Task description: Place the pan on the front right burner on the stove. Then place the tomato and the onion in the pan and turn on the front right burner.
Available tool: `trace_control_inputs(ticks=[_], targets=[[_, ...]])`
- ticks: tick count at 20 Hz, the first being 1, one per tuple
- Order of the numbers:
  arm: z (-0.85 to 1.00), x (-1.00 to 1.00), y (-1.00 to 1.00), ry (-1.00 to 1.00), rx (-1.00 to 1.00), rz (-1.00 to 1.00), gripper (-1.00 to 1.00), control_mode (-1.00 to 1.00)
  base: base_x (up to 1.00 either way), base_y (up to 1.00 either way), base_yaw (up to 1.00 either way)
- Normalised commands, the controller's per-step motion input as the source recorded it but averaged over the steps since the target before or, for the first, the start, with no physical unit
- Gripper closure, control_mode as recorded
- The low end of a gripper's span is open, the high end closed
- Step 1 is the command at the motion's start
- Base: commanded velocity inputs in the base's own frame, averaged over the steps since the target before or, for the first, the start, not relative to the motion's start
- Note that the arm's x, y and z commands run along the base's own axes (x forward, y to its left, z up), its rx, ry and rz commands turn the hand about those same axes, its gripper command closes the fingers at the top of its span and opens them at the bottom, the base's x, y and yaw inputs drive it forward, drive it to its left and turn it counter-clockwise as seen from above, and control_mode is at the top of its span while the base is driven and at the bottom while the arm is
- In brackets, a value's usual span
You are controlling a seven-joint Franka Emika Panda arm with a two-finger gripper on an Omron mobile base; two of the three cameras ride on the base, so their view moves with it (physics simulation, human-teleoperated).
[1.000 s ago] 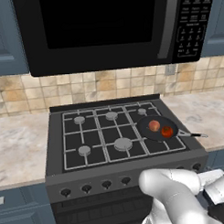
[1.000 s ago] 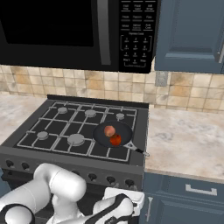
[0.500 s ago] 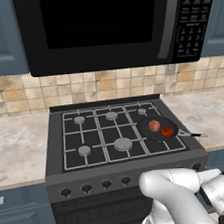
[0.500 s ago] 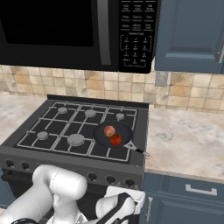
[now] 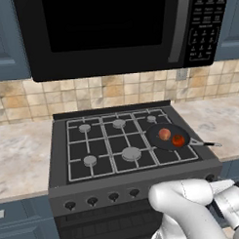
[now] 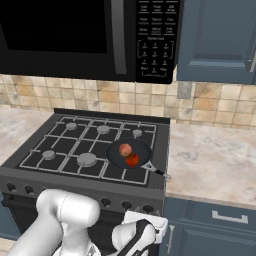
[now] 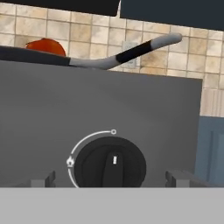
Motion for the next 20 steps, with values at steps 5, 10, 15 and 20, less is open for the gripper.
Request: trace_control_inputs(ticks=[5,10,15,20], targets=[[-0.04,0.1,0.0,0.0,0.0,-0.03,1.0,-1.0,0.0,0.0,0.0],[0.0,0.05,0.0,-0.01,0.0,-0.03,1.0,-1.0,0.0,0.0,0.0],[0.0,0.02,0.0,-0.03,-0.04,0.0,1.0,-1.0,0.0,0.0,0.0],[0.06,0.0,-0.13,-0.04,-0.01,0.0,1.0,-1.0,0.0,0.0,0.0]])
